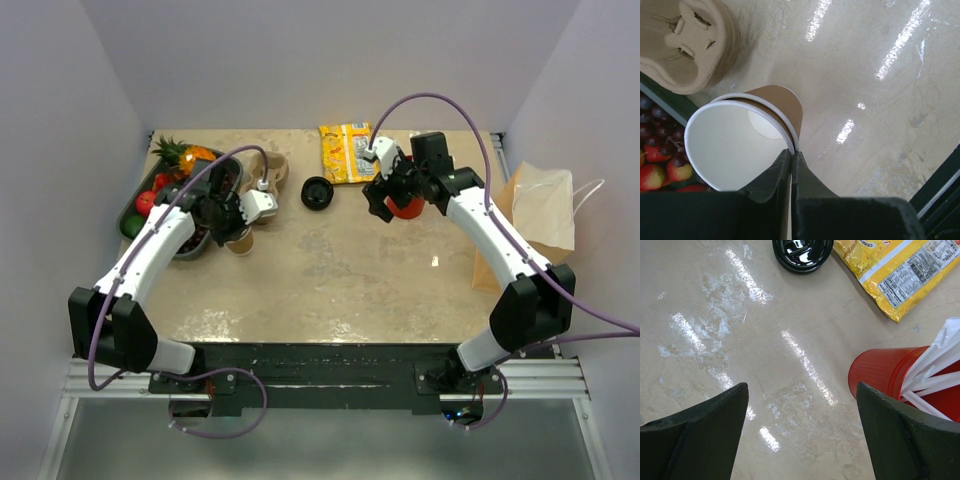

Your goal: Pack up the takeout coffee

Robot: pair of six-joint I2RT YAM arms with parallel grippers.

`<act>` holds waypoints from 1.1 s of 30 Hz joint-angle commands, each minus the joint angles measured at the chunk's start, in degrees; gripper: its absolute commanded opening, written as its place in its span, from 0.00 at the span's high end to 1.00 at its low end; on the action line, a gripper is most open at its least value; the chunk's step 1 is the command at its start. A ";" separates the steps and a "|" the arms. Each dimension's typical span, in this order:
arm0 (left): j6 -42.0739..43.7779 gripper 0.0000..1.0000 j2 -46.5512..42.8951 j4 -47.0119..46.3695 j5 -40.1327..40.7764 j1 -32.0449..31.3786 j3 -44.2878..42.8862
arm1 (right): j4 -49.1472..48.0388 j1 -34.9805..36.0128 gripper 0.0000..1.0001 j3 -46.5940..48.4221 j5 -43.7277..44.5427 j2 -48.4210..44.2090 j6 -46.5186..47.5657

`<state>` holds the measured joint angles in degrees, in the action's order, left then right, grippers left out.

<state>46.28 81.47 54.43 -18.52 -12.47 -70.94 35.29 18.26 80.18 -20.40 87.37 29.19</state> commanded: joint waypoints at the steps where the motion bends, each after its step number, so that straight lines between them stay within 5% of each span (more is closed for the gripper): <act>1: 1.53 1.00 -3.33 -1.43 5.60 -3.00 1.14 | -1.89 0.02 0.09 3.22 -0.60 1.48 -1.15; 10: -1.97 1.00 -2.20 -2.58 6.66 -3.35 -0.58 | -2.07 0.02 0.09 4.46 -1.04 2.54 -2.12; 16: -7.53 1.00 1.85 -0.55 -1.93 3.05 -3.52 | -2.33 0.02 0.09 4.02 -1.22 2.45 -2.38; 22: -6.02 1.00 1.40 2.42 4.46 -0.97 -3.93 | -2.15 0.20 0.09 4.19 -1.39 2.71 -2.65; 24: -7.52 1.00 1.67 -0.11 3.68 2.16 -2.91 | -3.20 0.11 0.09 4.19 -1.57 3.06 -3.26; 26: -6.55 1.00 3.16 2.59 5.59 0.61 -4.64 | -4.61 0.20 0.09 4.37 -2.27 3.59 -6.85; 33: -15.51 1.00 0.01 -4.77 7.18 1.04 0.62 | -22.16 1.68 0.01 7.96 -15.45 12.98 -45.39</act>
<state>36.77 83.99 53.67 -13.06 -11.68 -72.40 26.24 18.39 84.25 -25.34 95.42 7.35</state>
